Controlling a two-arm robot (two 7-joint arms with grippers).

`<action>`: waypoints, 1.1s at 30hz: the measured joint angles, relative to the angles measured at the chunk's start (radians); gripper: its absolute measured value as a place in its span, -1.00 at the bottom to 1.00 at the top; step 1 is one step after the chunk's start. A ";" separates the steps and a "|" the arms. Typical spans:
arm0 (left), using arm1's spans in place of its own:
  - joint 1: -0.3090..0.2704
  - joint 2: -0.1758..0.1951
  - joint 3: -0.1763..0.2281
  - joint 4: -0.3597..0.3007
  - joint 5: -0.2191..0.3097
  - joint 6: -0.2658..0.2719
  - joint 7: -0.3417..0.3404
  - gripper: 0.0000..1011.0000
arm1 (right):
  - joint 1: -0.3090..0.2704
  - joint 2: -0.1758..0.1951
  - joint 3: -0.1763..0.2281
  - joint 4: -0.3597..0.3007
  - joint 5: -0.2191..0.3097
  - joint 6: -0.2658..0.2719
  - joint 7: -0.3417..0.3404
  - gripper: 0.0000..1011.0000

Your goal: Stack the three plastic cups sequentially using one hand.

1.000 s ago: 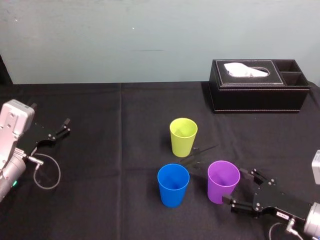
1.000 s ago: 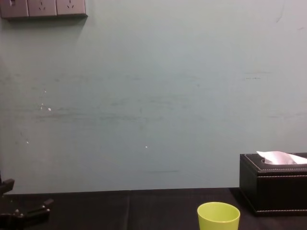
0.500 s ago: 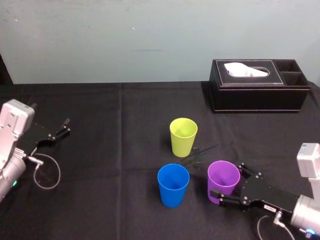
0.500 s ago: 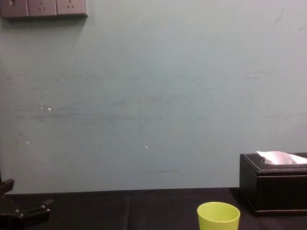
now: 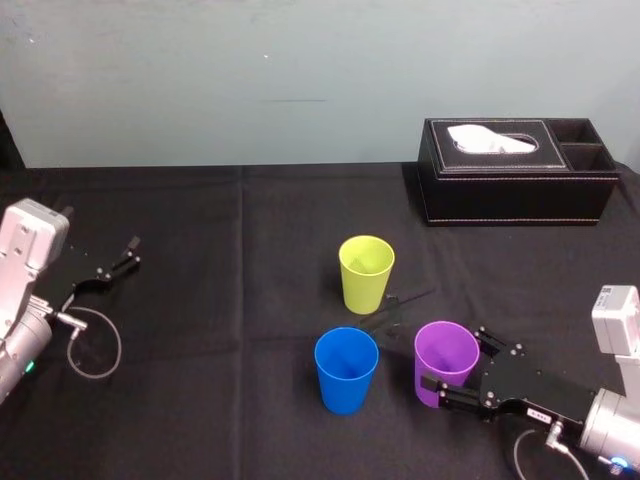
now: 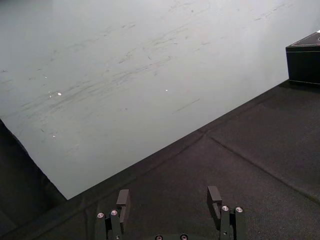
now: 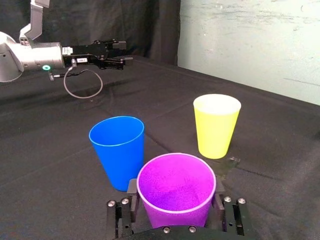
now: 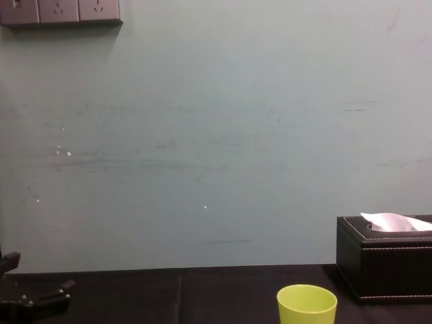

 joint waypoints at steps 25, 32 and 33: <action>0.000 0.000 0.000 0.000 0.000 0.000 0.000 1.00 | -0.003 0.002 0.003 -0.003 0.004 -0.001 0.000 0.46; 0.000 0.000 0.000 0.000 0.000 0.000 0.000 1.00 | -0.003 0.002 0.003 -0.003 0.004 0.000 0.001 0.46; 0.000 0.000 0.000 0.000 0.000 0.000 0.000 1.00 | -0.003 0.002 0.003 -0.003 0.004 -0.001 0.001 0.46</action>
